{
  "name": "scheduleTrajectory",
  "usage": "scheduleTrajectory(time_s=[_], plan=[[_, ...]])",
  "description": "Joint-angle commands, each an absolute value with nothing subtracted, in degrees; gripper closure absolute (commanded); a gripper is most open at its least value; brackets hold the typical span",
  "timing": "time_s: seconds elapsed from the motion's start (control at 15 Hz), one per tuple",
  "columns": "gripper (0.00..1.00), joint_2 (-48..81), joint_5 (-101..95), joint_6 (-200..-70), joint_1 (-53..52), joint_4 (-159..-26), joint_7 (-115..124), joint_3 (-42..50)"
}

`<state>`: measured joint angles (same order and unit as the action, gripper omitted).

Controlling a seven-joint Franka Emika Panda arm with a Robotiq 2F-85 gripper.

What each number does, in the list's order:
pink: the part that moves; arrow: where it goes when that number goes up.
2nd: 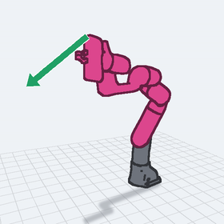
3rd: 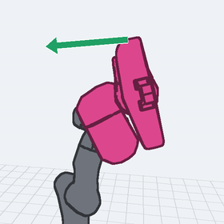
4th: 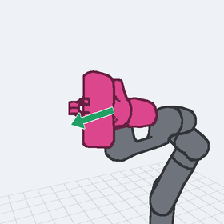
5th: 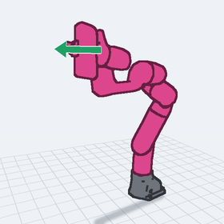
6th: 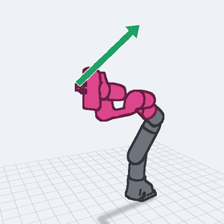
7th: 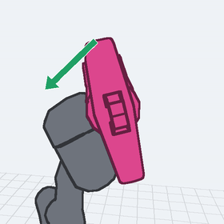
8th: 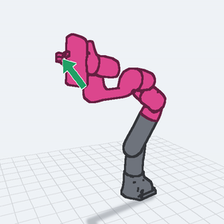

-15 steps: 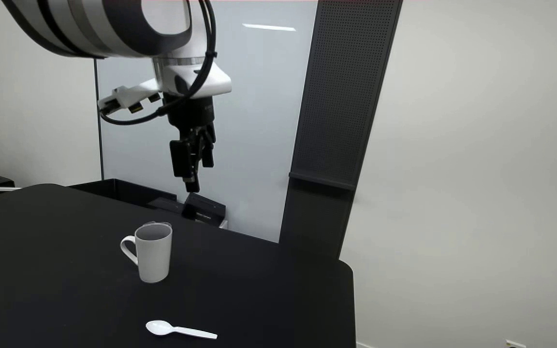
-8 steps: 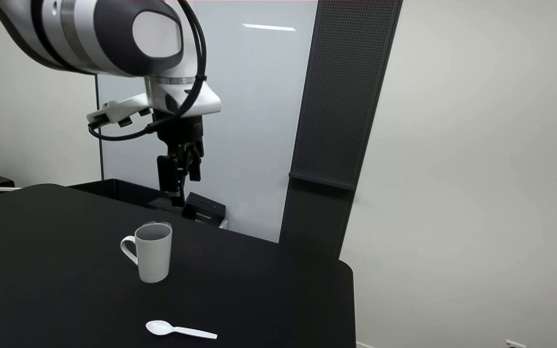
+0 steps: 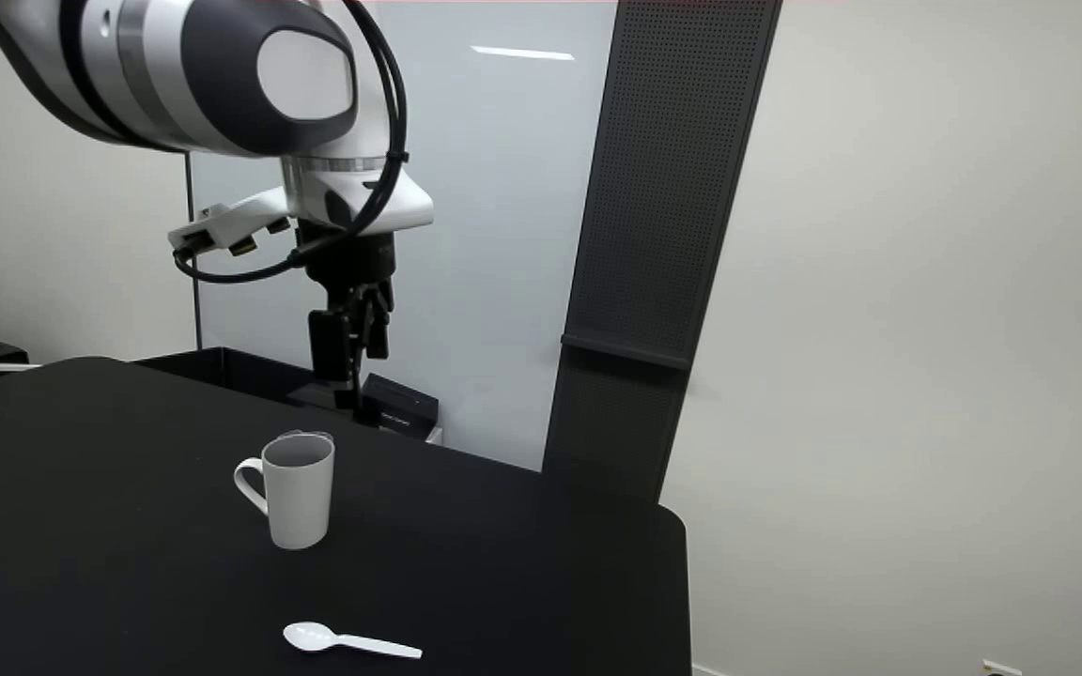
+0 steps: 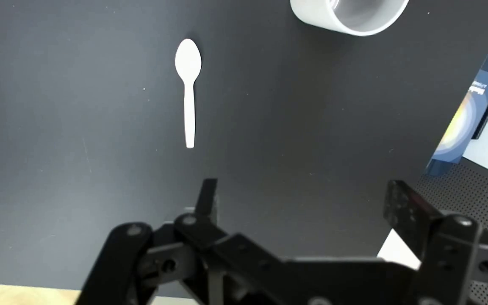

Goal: Pick up the white spoon and put it inside the light grey cup

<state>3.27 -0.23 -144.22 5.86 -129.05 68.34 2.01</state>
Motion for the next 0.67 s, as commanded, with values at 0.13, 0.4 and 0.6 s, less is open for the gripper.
scheduleTrajectory(time_s=[0.13,0.4,0.6], plan=[[0.00,4.15,-0.13,-143.30,4.82,-128.85,67.26,3.23],[0.00,6.69,-0.54,-143.84,4.99,-128.44,68.43,4.29],[0.00,8.63,0.07,-144.26,5.08,-128.25,68.25,5.52]])
